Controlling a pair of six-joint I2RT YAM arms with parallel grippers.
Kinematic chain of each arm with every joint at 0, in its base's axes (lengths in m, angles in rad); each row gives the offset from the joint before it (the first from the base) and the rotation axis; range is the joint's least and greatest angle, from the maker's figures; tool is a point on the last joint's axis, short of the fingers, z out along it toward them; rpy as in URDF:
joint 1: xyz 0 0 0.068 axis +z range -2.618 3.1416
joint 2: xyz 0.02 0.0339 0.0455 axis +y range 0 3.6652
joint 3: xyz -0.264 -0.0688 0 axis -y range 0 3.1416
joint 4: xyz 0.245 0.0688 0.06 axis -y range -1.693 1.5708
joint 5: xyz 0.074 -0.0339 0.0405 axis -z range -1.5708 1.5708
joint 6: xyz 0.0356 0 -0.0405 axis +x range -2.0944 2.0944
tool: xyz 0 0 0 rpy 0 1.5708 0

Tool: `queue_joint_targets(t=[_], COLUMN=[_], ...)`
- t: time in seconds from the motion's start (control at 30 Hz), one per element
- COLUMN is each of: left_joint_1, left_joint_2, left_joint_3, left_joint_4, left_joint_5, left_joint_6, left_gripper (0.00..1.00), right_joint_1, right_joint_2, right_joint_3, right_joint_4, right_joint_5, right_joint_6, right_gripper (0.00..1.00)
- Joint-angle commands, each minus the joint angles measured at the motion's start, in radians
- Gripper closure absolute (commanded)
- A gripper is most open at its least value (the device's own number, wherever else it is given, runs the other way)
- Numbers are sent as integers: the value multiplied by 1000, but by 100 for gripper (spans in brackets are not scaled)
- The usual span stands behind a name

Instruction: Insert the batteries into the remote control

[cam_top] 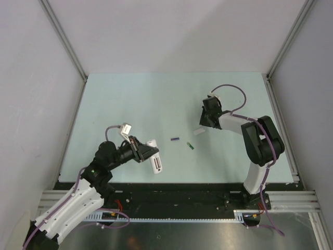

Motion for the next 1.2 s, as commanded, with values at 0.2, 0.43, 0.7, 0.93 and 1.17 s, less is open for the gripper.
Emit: queue_joint_targets(t=[0.2, 0.43, 0.7, 0.93, 1.17], left_joint_1=[-2, -3, -2, -2, -2], left_joint_2=[-28, -45, -48, -62, -65], left_joint_3=[9, -3, -3, -12, -6], left_joint_4=[29, 29, 29, 29, 28], left_joint_5=[6, 6, 6, -4, -7], left_joint_6=[5, -1, -1, -4, -1], left_gripper=[100, 100, 100, 100, 100], right_joint_1=[25, 57, 117, 177, 249], right_joint_2=[-36, -102, -178, -283, -489], right_joint_3=[1, -82, -166, -176, -176], right_joint_4=[-119, -136, -177, -232, -183], right_joint_5=[83, 109, 148, 222, 200], right_joint_6=[-5, 25, 73, 107, -57], right_gripper=[100, 100, 100, 84, 64])
